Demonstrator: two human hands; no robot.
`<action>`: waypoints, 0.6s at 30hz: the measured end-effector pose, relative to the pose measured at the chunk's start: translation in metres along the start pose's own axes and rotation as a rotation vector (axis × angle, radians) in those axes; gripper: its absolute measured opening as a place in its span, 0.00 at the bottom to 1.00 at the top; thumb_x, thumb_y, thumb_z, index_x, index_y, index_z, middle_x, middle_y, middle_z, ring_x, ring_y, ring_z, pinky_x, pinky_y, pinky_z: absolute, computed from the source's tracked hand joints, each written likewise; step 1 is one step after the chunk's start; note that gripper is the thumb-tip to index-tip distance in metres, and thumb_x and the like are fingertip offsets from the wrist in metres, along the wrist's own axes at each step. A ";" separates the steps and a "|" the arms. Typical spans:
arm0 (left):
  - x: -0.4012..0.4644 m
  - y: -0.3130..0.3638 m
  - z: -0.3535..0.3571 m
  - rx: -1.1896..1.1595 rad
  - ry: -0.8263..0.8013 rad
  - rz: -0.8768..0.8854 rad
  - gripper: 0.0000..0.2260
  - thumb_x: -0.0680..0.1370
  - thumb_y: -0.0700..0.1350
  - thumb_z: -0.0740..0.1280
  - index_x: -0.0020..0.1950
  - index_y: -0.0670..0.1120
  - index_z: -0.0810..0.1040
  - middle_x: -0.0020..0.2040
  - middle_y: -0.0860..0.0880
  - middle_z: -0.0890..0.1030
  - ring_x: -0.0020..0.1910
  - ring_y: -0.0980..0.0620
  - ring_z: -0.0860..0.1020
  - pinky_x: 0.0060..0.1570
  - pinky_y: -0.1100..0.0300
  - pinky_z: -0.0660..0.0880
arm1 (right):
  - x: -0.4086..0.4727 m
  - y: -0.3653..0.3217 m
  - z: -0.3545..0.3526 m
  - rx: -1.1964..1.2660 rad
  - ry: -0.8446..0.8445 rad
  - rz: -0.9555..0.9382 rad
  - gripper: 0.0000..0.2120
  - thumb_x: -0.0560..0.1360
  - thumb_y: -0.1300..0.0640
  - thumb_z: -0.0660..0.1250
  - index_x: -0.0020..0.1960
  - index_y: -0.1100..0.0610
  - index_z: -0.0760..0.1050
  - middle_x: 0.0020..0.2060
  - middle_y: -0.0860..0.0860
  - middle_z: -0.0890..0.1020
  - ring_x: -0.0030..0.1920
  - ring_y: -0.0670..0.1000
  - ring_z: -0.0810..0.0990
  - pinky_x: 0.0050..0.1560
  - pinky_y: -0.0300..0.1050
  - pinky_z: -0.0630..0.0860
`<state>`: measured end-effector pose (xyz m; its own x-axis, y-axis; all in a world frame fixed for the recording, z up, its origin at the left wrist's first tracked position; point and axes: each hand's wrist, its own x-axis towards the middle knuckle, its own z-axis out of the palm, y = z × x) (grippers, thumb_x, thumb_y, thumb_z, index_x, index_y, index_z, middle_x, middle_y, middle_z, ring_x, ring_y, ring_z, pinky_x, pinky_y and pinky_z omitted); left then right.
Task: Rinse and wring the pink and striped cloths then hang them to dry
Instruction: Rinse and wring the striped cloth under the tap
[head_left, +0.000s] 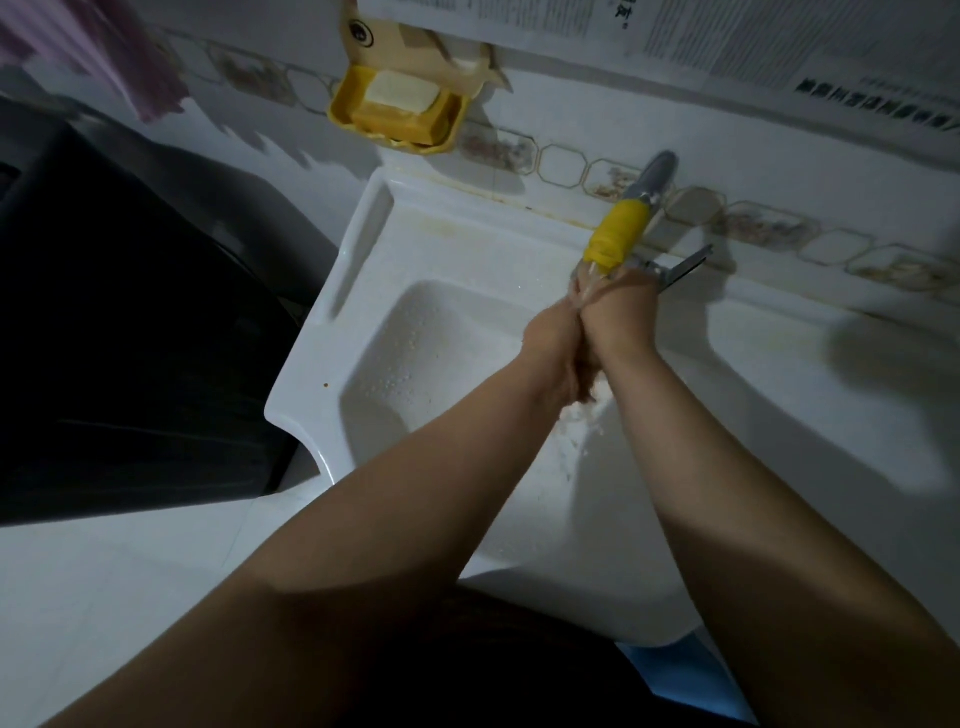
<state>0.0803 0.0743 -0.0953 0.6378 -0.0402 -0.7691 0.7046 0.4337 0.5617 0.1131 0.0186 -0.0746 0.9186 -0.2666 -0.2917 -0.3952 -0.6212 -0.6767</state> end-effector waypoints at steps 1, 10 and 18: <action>0.004 0.006 -0.001 0.008 0.019 0.008 0.15 0.78 0.53 0.63 0.35 0.46 0.73 0.29 0.48 0.74 0.25 0.52 0.71 0.25 0.65 0.69 | -0.008 -0.002 0.004 0.036 0.028 -0.021 0.16 0.78 0.52 0.60 0.34 0.58 0.71 0.34 0.56 0.78 0.48 0.60 0.79 0.38 0.43 0.63; -0.003 -0.004 -0.005 -0.004 0.043 -0.026 0.23 0.80 0.59 0.59 0.31 0.45 0.70 0.20 0.48 0.70 0.19 0.53 0.66 0.21 0.67 0.62 | -0.002 -0.001 0.013 0.128 -0.076 0.006 0.19 0.77 0.51 0.59 0.28 0.55 0.66 0.30 0.53 0.76 0.33 0.55 0.75 0.37 0.46 0.68; -0.007 0.018 -0.024 -0.019 0.062 0.104 0.12 0.79 0.50 0.61 0.41 0.44 0.73 0.30 0.48 0.78 0.32 0.50 0.75 0.34 0.60 0.73 | -0.052 -0.007 0.018 0.003 0.092 -0.157 0.21 0.79 0.46 0.57 0.41 0.61 0.79 0.41 0.61 0.83 0.44 0.61 0.79 0.41 0.49 0.72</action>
<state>0.0813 0.1039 -0.0870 0.6867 0.0610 -0.7244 0.6290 0.4498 0.6341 0.0680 0.0504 -0.0666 0.9652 -0.2327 -0.1195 -0.2468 -0.6583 -0.7112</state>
